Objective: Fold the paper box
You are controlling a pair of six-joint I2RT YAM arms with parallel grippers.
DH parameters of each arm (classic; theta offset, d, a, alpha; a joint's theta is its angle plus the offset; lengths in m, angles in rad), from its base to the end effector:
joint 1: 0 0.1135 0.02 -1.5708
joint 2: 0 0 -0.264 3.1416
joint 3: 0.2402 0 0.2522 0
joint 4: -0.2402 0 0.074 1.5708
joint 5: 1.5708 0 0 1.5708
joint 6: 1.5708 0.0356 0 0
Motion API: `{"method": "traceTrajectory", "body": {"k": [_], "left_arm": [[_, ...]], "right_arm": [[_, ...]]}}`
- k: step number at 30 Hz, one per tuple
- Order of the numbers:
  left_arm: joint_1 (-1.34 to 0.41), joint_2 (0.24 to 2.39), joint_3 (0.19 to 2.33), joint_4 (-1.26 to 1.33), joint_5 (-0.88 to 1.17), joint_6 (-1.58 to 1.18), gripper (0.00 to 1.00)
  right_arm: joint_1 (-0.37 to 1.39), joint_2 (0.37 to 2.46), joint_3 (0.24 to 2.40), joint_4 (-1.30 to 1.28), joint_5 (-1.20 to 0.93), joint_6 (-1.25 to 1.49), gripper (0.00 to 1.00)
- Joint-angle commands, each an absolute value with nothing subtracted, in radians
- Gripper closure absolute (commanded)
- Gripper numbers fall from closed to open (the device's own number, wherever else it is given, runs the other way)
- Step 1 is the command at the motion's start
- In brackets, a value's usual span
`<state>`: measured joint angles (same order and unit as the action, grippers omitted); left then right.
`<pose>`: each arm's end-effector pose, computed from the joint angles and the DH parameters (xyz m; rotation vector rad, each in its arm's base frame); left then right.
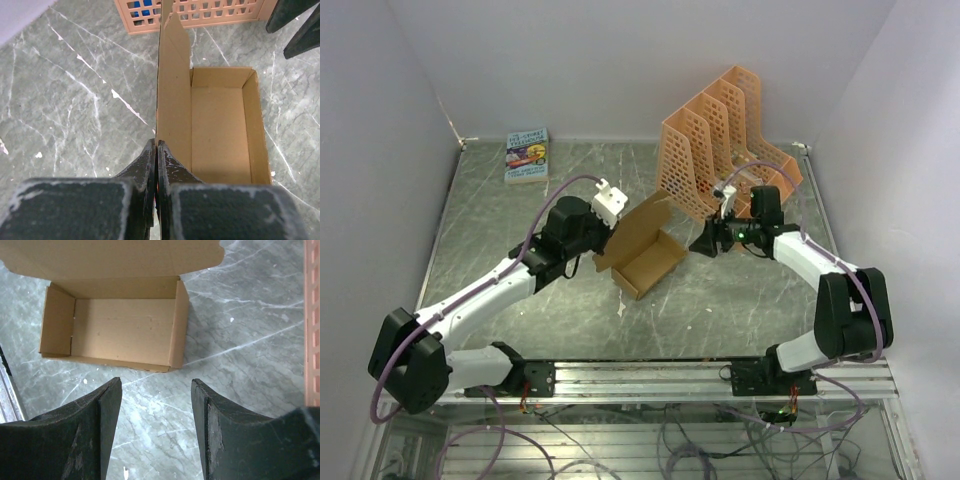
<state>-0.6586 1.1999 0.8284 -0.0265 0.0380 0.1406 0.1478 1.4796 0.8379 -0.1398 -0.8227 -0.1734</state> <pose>0.2169 -0.1696 0.2841 0.7963 1.8211 -0.3747 0.2907 0.0697 0.2087 -0.7410 2.0927 0.9411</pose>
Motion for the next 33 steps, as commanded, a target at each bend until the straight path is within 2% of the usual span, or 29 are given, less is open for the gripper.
{"method": "traceTrajectory", "body": {"k": [1, 5, 8, 17, 23, 28, 33], "left_arm": [[-0.665, 1.186, 0.836, 0.012, 0.040, 0.167, 0.93], [-0.665, 1.205, 0.847, -0.006, 0.039, 0.147, 0.93], [-0.666, 1.195, 0.837, -0.001, 0.040, 0.149, 0.93], [-0.666, 1.192, 0.837, 0.001, 0.054, 0.154, 0.93], [-0.666, 1.195, 0.846, 0.008, 0.066, 0.152, 0.93], [-0.666, 1.195, 0.852, 0.016, 0.071, 0.152, 0.93], [-0.668, 1.203, 0.859, 0.019, 0.080, 0.145, 0.93]], "right_arm": [[0.241, 1.482, 0.833, -0.096, -0.731, -0.240, 0.39], [0.395, 1.523, 0.872, -0.083, -0.516, -0.323, 0.37], [0.427, 1.583, 0.916, -0.078, -0.410, -0.319, 0.38], [0.442, 1.684, 0.980, -0.071, -0.332, -0.333, 0.43], [0.483, 1.732, 0.994, -0.082, -0.294, -0.333, 0.53], [0.488, 1.763, 0.996, -0.084, -0.251, -0.333, 0.74], [0.532, 1.777, 0.995, -0.080, -0.194, -0.329, 0.85]]}}
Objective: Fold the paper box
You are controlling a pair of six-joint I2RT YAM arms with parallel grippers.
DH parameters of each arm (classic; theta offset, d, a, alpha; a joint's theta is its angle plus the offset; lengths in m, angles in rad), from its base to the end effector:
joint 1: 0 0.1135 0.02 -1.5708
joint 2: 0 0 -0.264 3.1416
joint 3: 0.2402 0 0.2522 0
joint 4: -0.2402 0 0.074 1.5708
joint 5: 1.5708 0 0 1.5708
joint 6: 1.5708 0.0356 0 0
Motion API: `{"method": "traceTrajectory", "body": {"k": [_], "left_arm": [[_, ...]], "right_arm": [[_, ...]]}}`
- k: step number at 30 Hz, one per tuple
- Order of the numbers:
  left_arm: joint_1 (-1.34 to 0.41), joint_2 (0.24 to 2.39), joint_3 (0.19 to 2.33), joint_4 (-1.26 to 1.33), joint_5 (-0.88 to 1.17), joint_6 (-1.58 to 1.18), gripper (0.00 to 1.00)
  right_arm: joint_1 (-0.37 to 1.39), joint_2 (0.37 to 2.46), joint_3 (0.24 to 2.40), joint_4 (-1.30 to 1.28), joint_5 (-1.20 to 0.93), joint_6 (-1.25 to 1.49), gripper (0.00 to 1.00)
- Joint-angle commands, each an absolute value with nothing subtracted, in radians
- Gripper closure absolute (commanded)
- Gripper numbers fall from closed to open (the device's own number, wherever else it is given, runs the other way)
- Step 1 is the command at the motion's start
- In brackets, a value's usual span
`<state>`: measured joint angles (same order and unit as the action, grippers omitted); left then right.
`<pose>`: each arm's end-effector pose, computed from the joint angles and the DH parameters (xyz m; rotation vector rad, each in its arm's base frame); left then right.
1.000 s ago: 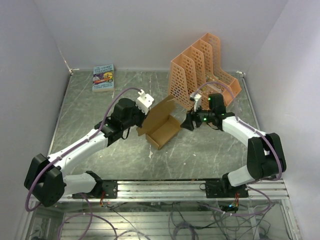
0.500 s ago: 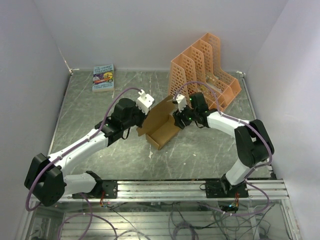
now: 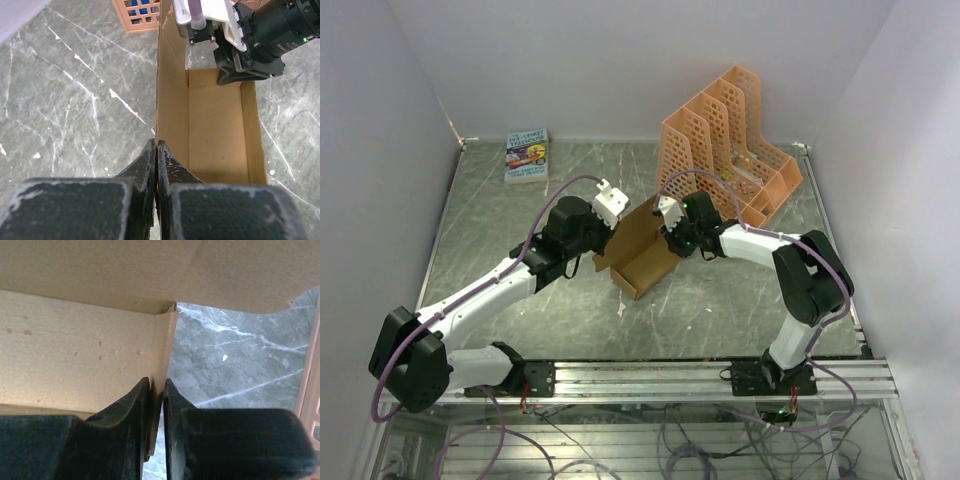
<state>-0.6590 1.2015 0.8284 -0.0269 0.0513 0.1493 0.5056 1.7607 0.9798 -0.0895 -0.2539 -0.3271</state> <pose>0.2168 -0.1702 0.2836 0.8136 1.8162 -0.3820 0.3071 0.1802 0.1600 -1.0903 2.1846 0.3894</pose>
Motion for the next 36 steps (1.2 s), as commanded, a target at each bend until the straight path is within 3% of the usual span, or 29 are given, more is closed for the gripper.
{"method": "traceTrajectory", "body": {"k": [1, 6, 11, 15, 21, 25, 33, 36], "left_arm": [[-0.669, 1.203, 0.859, 0.021, 0.082, 0.143, 0.93], [-0.676, 1.213, 0.859, 0.026, 0.082, 0.137, 0.93], [-0.685, 1.212, 0.854, 0.029, 0.075, 0.135, 0.93], [-0.686, 1.211, 0.842, 0.020, 0.057, 0.149, 0.93], [-0.686, 1.199, 0.846, -0.035, 0.017, 0.197, 0.93], [-0.685, 1.197, 0.858, -0.047, 0.012, 0.225, 0.93], [-0.684, 1.213, 0.883, -0.065, 0.089, 0.389, 0.93], [-0.683, 1.215, 0.887, -0.068, 0.121, 0.486, 0.93]], "right_arm": [[0.537, 1.779, 0.992, -0.077, -0.182, -0.328, 0.87], [0.571, 1.796, 0.982, -0.072, -0.092, -0.341, 0.98], [0.581, 1.814, 0.987, -0.083, -0.067, -0.341, 0.96], [0.562, 1.790, 0.995, -0.104, -0.131, -0.316, 0.72], [0.451, 1.685, 1.022, -0.121, -0.314, -0.281, 0.56], [0.368, 1.595, 1.009, -0.117, -0.476, -0.266, 0.40], [0.191, 1.455, 0.920, -0.040, -0.862, -0.404, 0.27], [0.165, 1.413, 0.856, 0.093, -0.893, -0.463, 0.21]]}}
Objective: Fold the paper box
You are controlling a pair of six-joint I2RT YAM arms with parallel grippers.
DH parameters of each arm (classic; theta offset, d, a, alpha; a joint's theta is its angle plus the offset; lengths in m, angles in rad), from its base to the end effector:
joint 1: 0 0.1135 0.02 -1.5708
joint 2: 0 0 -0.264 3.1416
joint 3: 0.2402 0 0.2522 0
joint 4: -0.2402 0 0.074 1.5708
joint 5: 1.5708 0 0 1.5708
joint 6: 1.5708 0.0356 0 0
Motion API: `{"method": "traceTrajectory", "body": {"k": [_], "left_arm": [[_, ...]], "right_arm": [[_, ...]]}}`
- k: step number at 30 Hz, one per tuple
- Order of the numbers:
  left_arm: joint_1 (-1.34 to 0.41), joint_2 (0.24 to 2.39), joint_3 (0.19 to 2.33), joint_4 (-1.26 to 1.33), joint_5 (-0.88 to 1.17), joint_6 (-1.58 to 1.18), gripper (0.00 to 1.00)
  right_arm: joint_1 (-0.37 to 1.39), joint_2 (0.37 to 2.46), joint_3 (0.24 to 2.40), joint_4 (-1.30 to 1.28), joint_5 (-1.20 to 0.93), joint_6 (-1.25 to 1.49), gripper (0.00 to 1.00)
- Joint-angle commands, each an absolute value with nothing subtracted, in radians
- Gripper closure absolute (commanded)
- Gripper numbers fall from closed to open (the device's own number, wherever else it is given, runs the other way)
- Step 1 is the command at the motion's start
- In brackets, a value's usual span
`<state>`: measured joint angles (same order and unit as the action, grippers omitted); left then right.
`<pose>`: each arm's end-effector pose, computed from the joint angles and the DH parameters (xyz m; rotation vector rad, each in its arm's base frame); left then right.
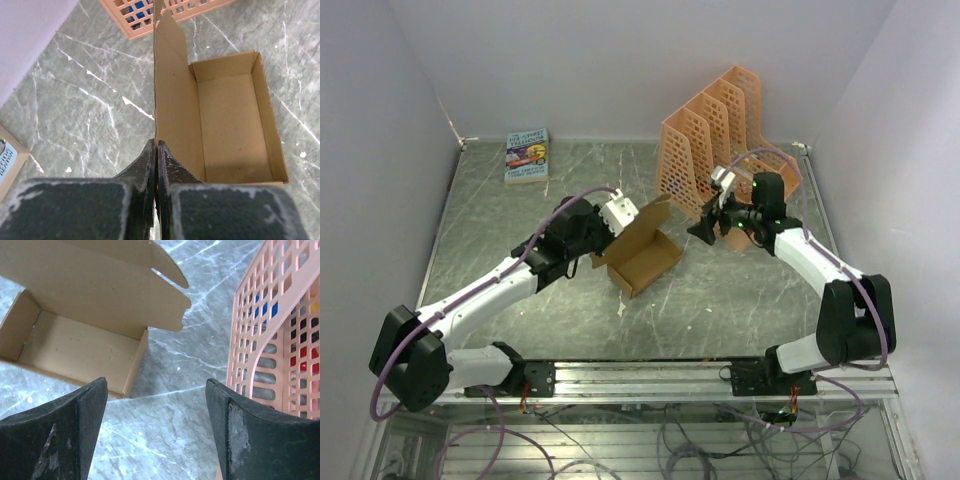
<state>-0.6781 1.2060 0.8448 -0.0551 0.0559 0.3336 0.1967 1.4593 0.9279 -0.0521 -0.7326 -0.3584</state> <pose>0.2140 -0.1749 0.2854 0.9993 1.7291 -0.2779 0.3053 0.0851 0.2481 -0.9535 1.8266 0.6839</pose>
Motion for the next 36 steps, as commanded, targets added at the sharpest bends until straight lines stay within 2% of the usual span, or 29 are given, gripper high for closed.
{"method": "traceTrajectory", "body": {"k": [1, 3, 5, 8, 11, 13, 18, 24, 27, 29, 32, 36], "left_arm": [[-0.681, 1.216, 0.890, -0.070, 0.138, 0.506, 0.93], [-0.673, 1.215, 0.897, -0.079, 0.177, 0.535, 0.93], [-0.662, 1.211, 0.906, -0.086, 0.235, 0.538, 0.93], [-0.635, 1.193, 0.900, -0.068, 0.322, 0.515, 0.93], [-0.616, 1.168, 0.877, -0.039, 0.366, 0.497, 0.93], [-0.611, 1.159, 0.863, -0.032, 0.374, 0.489, 0.93], [-0.603, 1.141, 0.839, -0.018, 0.401, 0.481, 0.93], [-0.601, 1.124, 0.829, -0.021, 0.434, 0.471, 0.93], [-0.601, 1.110, 0.816, -0.008, 0.438, 0.462, 0.93], [-0.601, 1.105, 0.808, 0.001, 0.429, 0.454, 0.93], [-0.601, 1.100, 0.799, 0.012, 0.406, 0.437, 0.93], [-0.601, 1.095, 0.784, 0.038, 0.382, 0.410, 0.93]], "right_arm": [[0.159, 1.419, 0.855, 0.110, -0.890, -0.459, 0.20], [0.145, 1.457, 0.923, 0.068, -0.875, -0.422, 0.22], [0.121, 1.496, 0.977, -0.002, -0.968, -0.398, 0.23], [0.115, 1.505, 0.937, 0.058, -1.040, -0.349, 0.23], [0.115, 1.497, 0.844, 0.240, -1.039, -0.300, 0.12], [0.116, 1.499, 0.805, 0.297, -1.052, -0.339, 0.01], [0.121, 1.506, 0.718, 0.531, -1.087, -0.399, 0.01], [0.122, 1.561, 0.795, 0.449, -1.138, -0.460, 0.01], [0.135, 1.575, 0.790, 0.483, -1.134, -0.415, 0.10], [0.141, 1.590, 0.809, 0.446, -1.130, -0.411, 0.24], [0.149, 1.596, 0.819, 0.392, -1.113, -0.435, 0.38], [0.155, 1.583, 0.802, 0.376, -1.059, -0.453, 0.47]]}}
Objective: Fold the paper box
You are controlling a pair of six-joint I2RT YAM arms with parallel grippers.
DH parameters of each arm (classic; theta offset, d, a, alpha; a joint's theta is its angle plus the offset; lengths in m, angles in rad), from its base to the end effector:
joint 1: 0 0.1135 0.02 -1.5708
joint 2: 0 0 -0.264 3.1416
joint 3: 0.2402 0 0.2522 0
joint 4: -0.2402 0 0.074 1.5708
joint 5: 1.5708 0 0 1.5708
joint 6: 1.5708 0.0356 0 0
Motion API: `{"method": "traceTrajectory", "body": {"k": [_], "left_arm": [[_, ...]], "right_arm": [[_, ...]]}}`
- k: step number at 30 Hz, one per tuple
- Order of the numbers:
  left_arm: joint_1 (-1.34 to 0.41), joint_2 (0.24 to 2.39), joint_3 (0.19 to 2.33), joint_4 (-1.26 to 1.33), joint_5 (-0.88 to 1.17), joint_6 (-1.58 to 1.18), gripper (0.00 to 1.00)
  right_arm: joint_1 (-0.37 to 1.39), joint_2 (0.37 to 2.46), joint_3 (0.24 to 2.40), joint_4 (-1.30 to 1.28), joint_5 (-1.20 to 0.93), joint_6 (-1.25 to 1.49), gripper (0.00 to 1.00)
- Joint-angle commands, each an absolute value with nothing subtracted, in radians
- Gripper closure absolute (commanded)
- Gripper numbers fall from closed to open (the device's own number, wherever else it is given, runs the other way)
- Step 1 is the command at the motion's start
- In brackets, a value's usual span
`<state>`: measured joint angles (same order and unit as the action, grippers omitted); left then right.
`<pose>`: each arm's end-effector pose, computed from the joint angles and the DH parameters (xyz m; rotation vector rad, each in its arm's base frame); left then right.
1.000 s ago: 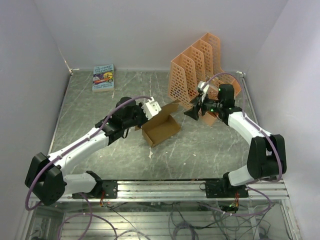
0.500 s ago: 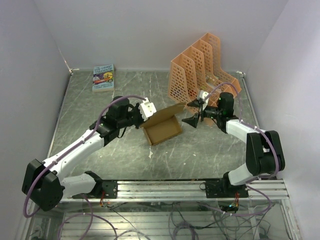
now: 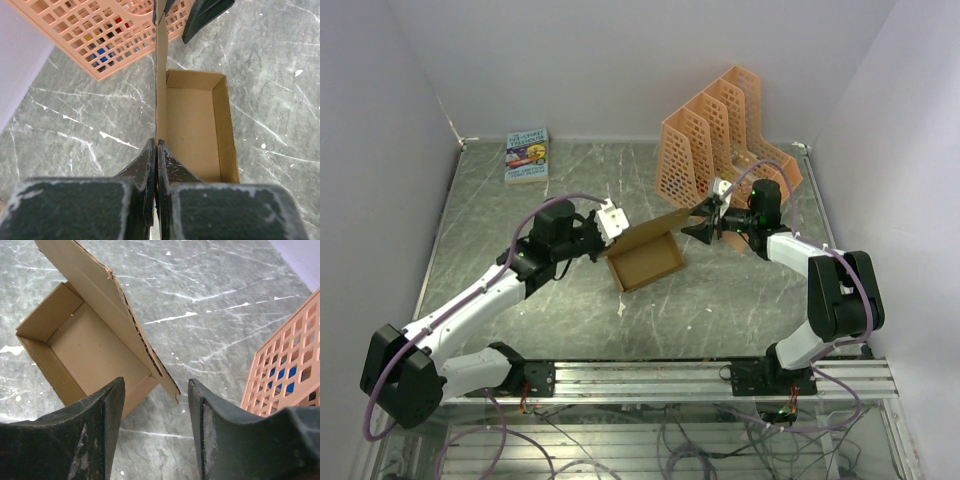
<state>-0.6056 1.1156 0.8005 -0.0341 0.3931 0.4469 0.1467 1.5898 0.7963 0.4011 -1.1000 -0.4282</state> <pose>0.2026 -0.1569 0.2952 1.1855 1.5125 -0.4834 0.3148 0.0786 0.2104 -1.1446 1.4260 0.8685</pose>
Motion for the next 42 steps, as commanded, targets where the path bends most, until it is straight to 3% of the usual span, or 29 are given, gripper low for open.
{"method": "traceTrajectory", "body": {"k": [1, 10, 15, 21, 25, 28, 31, 37, 40, 42], "left_arm": [[-0.601, 1.092, 0.780, 0.046, 0.372, 0.400, 0.93], [-0.601, 1.077, 0.765, 0.099, 0.299, 0.258, 0.93], [-0.601, 1.057, 0.736, 0.124, 0.271, 0.216, 0.93], [-0.604, 1.061, 0.731, 0.125, 0.233, 0.161, 0.93], [-0.613, 1.070, 0.723, 0.137, 0.235, 0.145, 0.93], [-0.617, 1.071, 0.719, 0.135, 0.244, 0.145, 0.93], [-0.620, 1.066, 0.718, 0.120, 0.242, 0.155, 0.93], [-0.620, 1.053, 0.722, 0.076, 0.213, 0.186, 0.93], [-0.620, 1.050, 0.724, 0.070, 0.208, 0.192, 0.93], [-0.619, 1.051, 0.725, 0.071, 0.211, 0.196, 0.93]], "right_arm": [[0.157, 1.578, 0.798, 0.376, -1.050, -0.449, 0.51], [0.185, 1.529, 0.778, 0.352, -1.014, -0.423, 0.79], [0.229, 1.496, 0.779, 0.309, -0.986, -0.432, 0.88], [0.348, 1.463, 0.802, 0.247, -0.726, -0.331, 1.00], [0.429, 1.470, 0.796, 0.276, -0.568, -0.215, 1.00], [0.452, 1.488, 0.798, 0.295, -0.572, -0.147, 0.97], [0.454, 1.502, 0.806, 0.305, -0.641, -0.114, 0.87], [0.452, 1.475, 0.816, 0.243, -0.763, -0.145, 0.54], [0.449, 1.456, 0.805, 0.236, -0.767, -0.167, 0.41], [0.440, 1.460, 0.806, 0.239, -0.788, -0.163, 0.38]]}}
